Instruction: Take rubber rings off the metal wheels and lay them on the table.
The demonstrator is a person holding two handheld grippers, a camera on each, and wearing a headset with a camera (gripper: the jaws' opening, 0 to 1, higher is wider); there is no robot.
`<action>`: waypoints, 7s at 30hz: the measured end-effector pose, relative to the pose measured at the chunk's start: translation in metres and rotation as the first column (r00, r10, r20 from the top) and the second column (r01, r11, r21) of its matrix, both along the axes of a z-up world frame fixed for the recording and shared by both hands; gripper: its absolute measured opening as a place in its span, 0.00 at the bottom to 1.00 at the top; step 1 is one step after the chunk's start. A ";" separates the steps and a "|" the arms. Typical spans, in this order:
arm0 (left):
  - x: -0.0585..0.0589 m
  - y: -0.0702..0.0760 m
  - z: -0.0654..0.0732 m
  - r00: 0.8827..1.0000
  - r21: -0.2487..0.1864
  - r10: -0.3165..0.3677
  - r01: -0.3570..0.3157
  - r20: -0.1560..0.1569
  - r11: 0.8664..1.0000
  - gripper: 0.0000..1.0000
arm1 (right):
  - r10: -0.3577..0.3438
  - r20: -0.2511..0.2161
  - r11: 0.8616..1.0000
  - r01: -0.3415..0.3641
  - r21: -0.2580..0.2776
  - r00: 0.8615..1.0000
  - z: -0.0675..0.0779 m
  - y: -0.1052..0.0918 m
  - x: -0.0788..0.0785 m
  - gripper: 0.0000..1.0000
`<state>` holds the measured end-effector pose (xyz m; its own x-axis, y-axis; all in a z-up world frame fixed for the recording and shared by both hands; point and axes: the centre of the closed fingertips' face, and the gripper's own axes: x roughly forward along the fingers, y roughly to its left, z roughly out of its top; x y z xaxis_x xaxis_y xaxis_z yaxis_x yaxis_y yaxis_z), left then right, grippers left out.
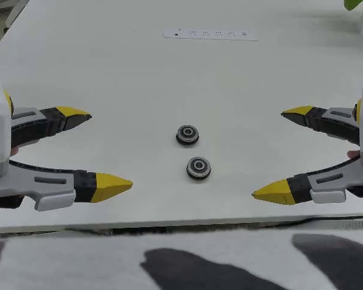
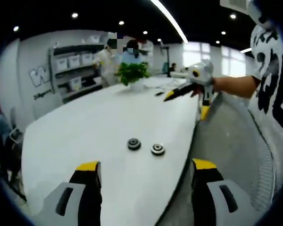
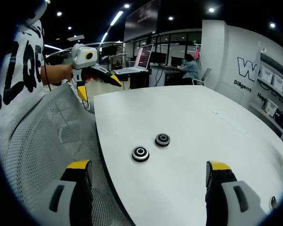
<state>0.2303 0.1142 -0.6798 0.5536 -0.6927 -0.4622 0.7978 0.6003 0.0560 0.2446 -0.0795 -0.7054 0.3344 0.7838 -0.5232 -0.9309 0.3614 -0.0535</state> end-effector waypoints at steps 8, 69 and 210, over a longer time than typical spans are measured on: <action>0.003 0.001 0.003 1.000 0.005 0.004 -0.004 0.006 1.000 0.79 | -0.006 0.000 1.000 0.006 0.000 1.000 -0.001 -0.002 0.001 0.96; -0.007 -0.002 0.001 1.000 0.025 -0.009 0.009 0.003 1.000 0.79 | 0.055 0.003 0.998 -0.055 -0.027 0.998 -0.012 0.014 -0.014 0.82; 0.044 -0.040 -0.052 0.978 0.122 -0.183 0.194 -0.096 0.973 0.65 | 0.238 -0.069 0.963 -0.245 -0.109 0.969 -0.059 0.051 0.032 0.57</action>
